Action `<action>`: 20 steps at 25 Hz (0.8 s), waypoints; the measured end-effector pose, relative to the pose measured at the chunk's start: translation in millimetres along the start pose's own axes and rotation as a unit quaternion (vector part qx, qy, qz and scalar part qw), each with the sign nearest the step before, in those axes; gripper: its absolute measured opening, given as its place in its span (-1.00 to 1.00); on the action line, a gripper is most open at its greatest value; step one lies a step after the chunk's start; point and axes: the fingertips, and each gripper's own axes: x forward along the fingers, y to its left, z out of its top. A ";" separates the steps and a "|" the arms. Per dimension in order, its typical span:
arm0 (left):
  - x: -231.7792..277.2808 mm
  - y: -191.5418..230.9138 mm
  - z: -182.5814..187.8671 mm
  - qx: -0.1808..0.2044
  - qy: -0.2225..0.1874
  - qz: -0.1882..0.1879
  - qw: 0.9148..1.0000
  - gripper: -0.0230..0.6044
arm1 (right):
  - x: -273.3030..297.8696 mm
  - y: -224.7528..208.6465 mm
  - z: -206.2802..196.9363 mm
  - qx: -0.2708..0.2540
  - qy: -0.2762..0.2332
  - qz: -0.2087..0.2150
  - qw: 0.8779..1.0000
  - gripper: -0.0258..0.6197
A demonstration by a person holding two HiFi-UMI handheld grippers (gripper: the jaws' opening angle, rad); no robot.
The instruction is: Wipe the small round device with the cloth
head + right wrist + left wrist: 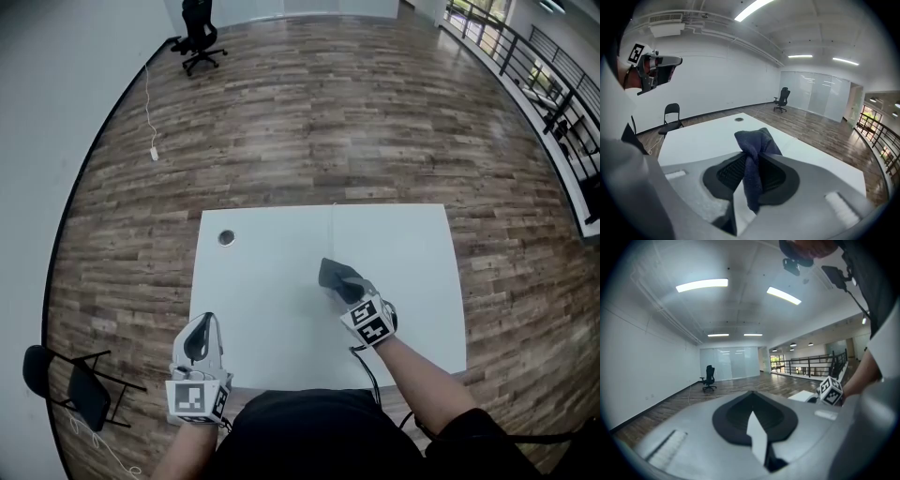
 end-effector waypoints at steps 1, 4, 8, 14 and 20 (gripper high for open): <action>-0.4 0.9 -0.5 0.000 0.001 0.000 1.000 -0.90 | 0.2 1.5 -0.1 -0.005 0.003 0.003 1.000 -0.68; -1.1 3.9 1.2 0.002 0.000 0.001 1.000 -0.90 | 2.1 4.0 2.9 -0.016 0.012 0.010 1.000 -0.68; -1.0 -0.3 1.0 0.003 0.000 0.000 1.000 -0.90 | 2.3 3.9 1.7 -0.020 0.017 0.018 0.999 -0.68; -4.1 1.4 0.1 0.003 0.003 0.001 1.000 -0.90 | 12.7 33.8 -24.4 -0.021 0.068 0.073 0.995 -0.68; -10.3 8.6 -2.9 0.004 0.012 0.008 1.000 -0.90 | 15.9 53.9 -59.0 0.025 0.099 0.105 0.989 -0.68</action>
